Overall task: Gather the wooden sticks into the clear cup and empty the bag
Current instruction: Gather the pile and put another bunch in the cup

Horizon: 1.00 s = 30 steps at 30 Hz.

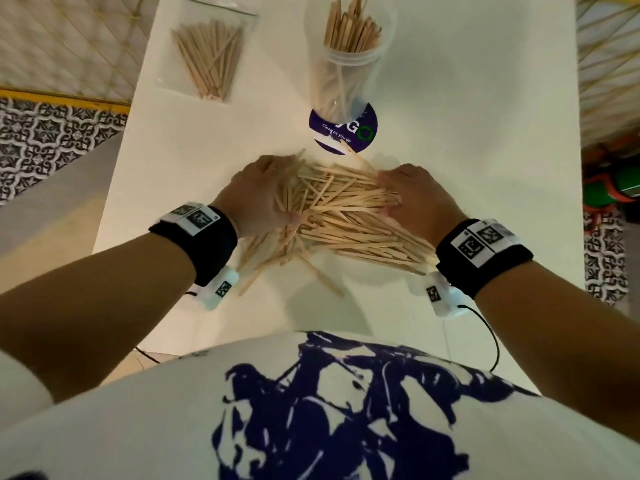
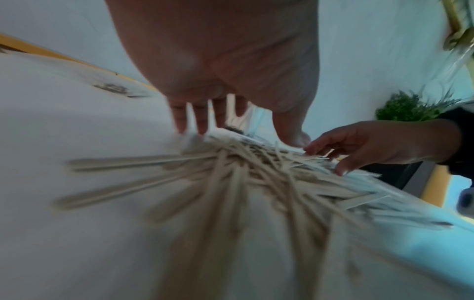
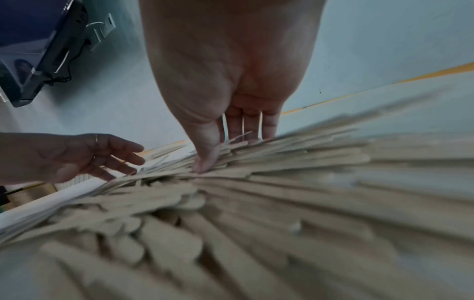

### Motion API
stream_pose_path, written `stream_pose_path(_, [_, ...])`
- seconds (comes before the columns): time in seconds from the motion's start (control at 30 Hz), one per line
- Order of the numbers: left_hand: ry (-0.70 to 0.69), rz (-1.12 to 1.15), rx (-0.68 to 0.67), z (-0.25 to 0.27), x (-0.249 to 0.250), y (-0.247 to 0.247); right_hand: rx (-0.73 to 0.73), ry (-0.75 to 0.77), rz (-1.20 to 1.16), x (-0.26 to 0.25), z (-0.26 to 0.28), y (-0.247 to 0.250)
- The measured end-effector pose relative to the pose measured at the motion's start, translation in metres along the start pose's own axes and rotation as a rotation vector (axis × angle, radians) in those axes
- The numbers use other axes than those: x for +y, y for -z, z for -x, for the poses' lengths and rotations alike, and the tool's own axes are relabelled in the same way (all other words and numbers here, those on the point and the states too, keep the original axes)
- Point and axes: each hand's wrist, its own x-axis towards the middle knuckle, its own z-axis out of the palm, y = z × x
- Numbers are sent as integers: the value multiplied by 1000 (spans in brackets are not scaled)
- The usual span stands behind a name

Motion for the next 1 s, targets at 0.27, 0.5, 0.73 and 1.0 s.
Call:
stream_pose_path(0.27, [196, -183, -72, -16, 34, -19, -178, 8, 267, -16, -31, 9])
stream_pose_path(0.5, [134, -197, 3, -19, 23, -17, -268, 80, 413, -17, -39, 18])
stream_pose_path(0.73, [162, -107, 67, -16, 14, -7, -328, -32, 276, 0, -33, 48])
stream_pose_path(1.0, [175, 232, 216, -21, 49, 4, -165, -181, -377, -2, -9, 47])
